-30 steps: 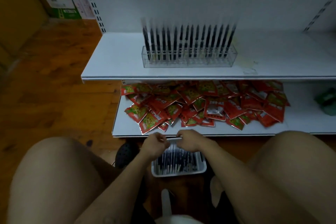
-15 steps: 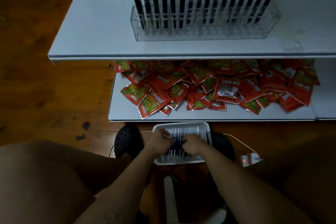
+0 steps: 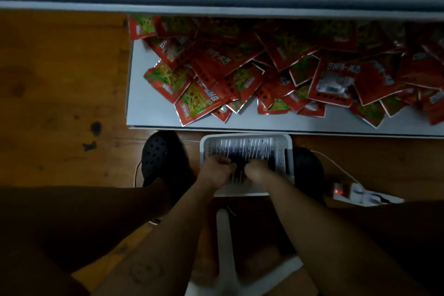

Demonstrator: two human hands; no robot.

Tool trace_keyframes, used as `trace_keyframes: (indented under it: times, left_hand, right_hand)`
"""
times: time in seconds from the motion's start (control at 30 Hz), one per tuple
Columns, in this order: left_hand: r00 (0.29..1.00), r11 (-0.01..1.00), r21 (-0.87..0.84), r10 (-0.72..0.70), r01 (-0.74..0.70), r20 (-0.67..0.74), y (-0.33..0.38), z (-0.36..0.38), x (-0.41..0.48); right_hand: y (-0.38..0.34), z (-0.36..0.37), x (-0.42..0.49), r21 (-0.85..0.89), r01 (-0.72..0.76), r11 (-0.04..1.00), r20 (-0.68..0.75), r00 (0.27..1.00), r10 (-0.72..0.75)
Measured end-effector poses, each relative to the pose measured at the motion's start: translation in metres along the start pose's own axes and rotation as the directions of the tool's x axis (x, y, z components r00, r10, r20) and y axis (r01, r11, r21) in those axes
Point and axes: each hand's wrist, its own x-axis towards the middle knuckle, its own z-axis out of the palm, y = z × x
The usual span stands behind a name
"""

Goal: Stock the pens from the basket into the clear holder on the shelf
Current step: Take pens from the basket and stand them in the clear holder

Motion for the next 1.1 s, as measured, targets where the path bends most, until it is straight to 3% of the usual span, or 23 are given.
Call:
trace_keyframes:
  times: [0.2,0.33,0.47,0.57,0.67,0.8,1.1]
  left_hand:
    - [0.993,0.994,-0.016,0.111,-0.112,-0.032,0.032,-0.009,-0.012]
    - [0.98,0.981,-0.023,0.19,-0.192,-0.062,0.05,-0.021,-0.038]
    - [0.965,0.966,-0.041,0.251,-0.255,-0.069,0.061,-0.033,-0.08]
    - [0.929,0.935,-0.009,0.352,-0.356,-0.117,0.072,-0.043,-0.112]
    - [0.859,0.879,0.018,0.469,-0.476,-0.204,0.084,-0.054,-0.145]
    - [0.776,0.811,0.026,0.569,-0.585,-0.272,0.103,-0.068,-0.184]
    - [0.549,0.645,0.127,0.724,-0.754,-0.418,0.156,-0.107,-0.258]
  right_hand:
    - [-0.002,-0.018,-0.025,0.251,0.011,0.968,-0.207,0.978,0.042]
    - [-0.006,-0.023,-0.061,0.567,0.118,0.815,-0.123,0.991,-0.058]
    - [-0.019,-0.032,-0.105,0.608,0.231,0.759,-0.129,0.973,-0.193]
    - [-0.028,-0.042,-0.142,0.592,0.394,0.703,-0.19,0.916,-0.353]
    - [-0.039,-0.054,-0.189,0.509,0.586,0.63,-0.289,0.806,-0.517]
    - [-0.055,-0.071,-0.243,0.281,0.782,0.557,-0.469,0.618,-0.631]
    - [-0.08,-0.121,-0.336,-0.091,0.923,0.374,-0.772,0.172,-0.612]
